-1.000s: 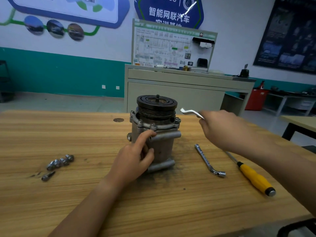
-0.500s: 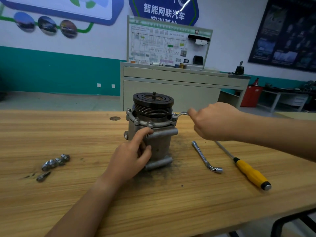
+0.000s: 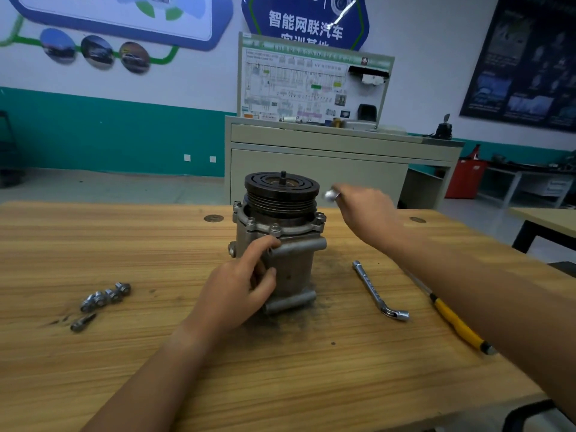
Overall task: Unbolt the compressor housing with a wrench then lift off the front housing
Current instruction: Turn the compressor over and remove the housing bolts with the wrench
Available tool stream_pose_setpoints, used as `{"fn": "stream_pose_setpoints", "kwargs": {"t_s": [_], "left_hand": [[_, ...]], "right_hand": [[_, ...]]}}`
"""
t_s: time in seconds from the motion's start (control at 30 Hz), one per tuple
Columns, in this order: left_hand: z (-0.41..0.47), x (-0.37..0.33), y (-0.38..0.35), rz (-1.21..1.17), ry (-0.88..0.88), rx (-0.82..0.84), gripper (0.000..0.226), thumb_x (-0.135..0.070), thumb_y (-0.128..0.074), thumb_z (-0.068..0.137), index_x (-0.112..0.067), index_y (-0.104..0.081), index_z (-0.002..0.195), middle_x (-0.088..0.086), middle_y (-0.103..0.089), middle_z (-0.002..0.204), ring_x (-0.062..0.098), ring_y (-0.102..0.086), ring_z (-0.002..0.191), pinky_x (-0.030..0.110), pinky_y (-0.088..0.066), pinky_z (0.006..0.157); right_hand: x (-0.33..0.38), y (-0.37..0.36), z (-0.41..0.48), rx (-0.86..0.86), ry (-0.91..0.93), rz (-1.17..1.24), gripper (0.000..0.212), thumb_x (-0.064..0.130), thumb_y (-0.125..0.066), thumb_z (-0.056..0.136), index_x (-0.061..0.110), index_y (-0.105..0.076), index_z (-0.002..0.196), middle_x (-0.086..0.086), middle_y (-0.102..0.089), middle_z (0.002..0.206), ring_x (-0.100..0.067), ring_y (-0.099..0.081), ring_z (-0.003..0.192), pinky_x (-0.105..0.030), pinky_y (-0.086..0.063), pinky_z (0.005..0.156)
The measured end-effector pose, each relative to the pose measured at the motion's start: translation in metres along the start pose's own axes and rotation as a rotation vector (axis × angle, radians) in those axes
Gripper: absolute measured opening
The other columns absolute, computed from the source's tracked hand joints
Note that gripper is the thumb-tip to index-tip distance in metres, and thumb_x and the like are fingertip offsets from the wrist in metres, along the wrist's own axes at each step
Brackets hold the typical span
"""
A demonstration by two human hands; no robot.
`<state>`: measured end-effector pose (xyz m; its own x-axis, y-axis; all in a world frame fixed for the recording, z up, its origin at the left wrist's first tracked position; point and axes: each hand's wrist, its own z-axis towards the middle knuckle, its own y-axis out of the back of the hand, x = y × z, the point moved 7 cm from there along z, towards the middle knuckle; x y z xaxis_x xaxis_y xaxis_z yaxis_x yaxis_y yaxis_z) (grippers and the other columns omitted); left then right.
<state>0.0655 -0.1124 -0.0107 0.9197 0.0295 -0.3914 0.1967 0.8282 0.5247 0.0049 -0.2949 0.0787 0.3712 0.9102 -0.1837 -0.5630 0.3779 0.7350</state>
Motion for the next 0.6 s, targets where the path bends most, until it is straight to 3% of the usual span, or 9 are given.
{"fn": "stream_pose_setpoints", "kwargs": {"t_s": [0.1, 0.17, 0.23, 0.3, 0.4, 0.47, 0.53, 0.6], "left_hand": [[0.003, -0.01, 0.019, -0.022, -0.052, -0.144, 0.027, -0.029, -0.051, 0.087, -0.035, -0.046, 0.114, -0.013, -0.05, 0.058, 0.009, -0.054, 0.058, 0.019, -0.041, 0.041], [0.005, -0.022, 0.034, -0.037, -0.122, -0.276, 0.024, -0.025, -0.046, 0.087, -0.022, -0.051, 0.111, -0.019, -0.05, 0.067, 0.006, -0.052, 0.061, 0.013, -0.044, 0.049], [0.009, -0.035, 0.041, 0.047, -0.188, -0.34, 0.022, -0.018, -0.048, 0.087, -0.009, -0.06, 0.103, -0.007, -0.059, 0.077, 0.001, -0.051, 0.07, 0.011, -0.046, 0.062], [0.021, -0.048, 0.041, 0.154, -0.229, -0.308, 0.025, -0.018, -0.049, 0.087, -0.003, -0.066, 0.097, 0.004, -0.064, 0.084, 0.005, -0.052, 0.08, 0.025, -0.048, 0.071], [0.051, -0.07, 0.031, 0.317, -0.341, -0.153, 0.024, -0.022, -0.051, 0.087, -0.01, -0.069, 0.098, 0.003, -0.068, 0.097, 0.014, -0.056, 0.097, 0.04, -0.041, 0.087], [0.073, -0.076, 0.013, 0.44, -0.372, 0.066, 0.02, -0.022, -0.057, 0.089, -0.017, -0.069, 0.103, -0.002, -0.067, 0.108, 0.018, -0.053, 0.114, 0.053, -0.03, 0.099], [0.091, -0.067, -0.007, 0.541, -0.32, 0.331, 0.025, -0.027, -0.052, 0.093, -0.025, -0.064, 0.115, -0.009, -0.06, 0.124, 0.011, -0.032, 0.131, 0.06, -0.011, 0.106], [0.101, -0.057, -0.021, 0.658, -0.325, 0.495, 0.03, -0.032, -0.045, 0.096, -0.031, -0.058, 0.123, -0.014, -0.053, 0.132, 0.006, -0.015, 0.134, 0.061, -0.004, 0.107]], "right_hand": [[-0.025, 0.007, -0.038, -0.232, -0.38, 0.605, 0.017, 0.019, -0.041, 0.098, 0.012, -0.057, 0.097, -0.004, -0.062, 0.076, -0.018, -0.058, 0.066, -0.026, -0.041, 0.054], [-0.026, -0.002, -0.062, -0.27, -0.543, 0.897, 0.018, 0.019, -0.04, 0.098, 0.022, -0.052, 0.085, 0.001, -0.059, 0.071, -0.013, -0.061, 0.067, -0.023, -0.047, 0.057], [-0.02, -0.015, -0.081, -0.27, -0.663, 1.086, 0.022, 0.02, -0.038, 0.099, 0.028, -0.049, 0.082, 0.004, -0.053, 0.065, -0.008, -0.058, 0.061, -0.018, -0.046, 0.054], [-0.012, -0.028, -0.092, -0.27, -0.732, 1.196, 0.021, 0.021, -0.038, 0.099, 0.027, -0.05, 0.083, 0.003, -0.047, 0.061, -0.009, -0.05, 0.054, -0.019, -0.044, 0.049], [0.001, -0.043, -0.102, -0.26, -0.739, 1.245, 0.02, 0.021, -0.038, 0.098, 0.024, -0.053, 0.086, -0.005, -0.043, 0.063, -0.02, -0.042, 0.057, -0.034, -0.037, 0.052], [0.01, -0.051, -0.108, -0.243, -0.718, 1.279, 0.02, 0.024, -0.037, 0.098, 0.027, -0.054, 0.086, -0.005, -0.041, 0.061, -0.019, -0.04, 0.055, -0.032, -0.036, 0.049], [0.014, -0.06, -0.112, -0.211, -0.716, 1.29, 0.02, 0.028, -0.037, 0.097, 0.029, -0.056, 0.089, -0.003, -0.04, 0.059, -0.018, -0.039, 0.054, -0.032, -0.036, 0.05], [0.015, -0.068, -0.115, -0.182, -0.734, 1.304, 0.021, 0.028, -0.038, 0.097, 0.026, -0.058, 0.093, -0.002, -0.04, 0.059, -0.018, -0.038, 0.055, -0.033, -0.035, 0.053]]}}
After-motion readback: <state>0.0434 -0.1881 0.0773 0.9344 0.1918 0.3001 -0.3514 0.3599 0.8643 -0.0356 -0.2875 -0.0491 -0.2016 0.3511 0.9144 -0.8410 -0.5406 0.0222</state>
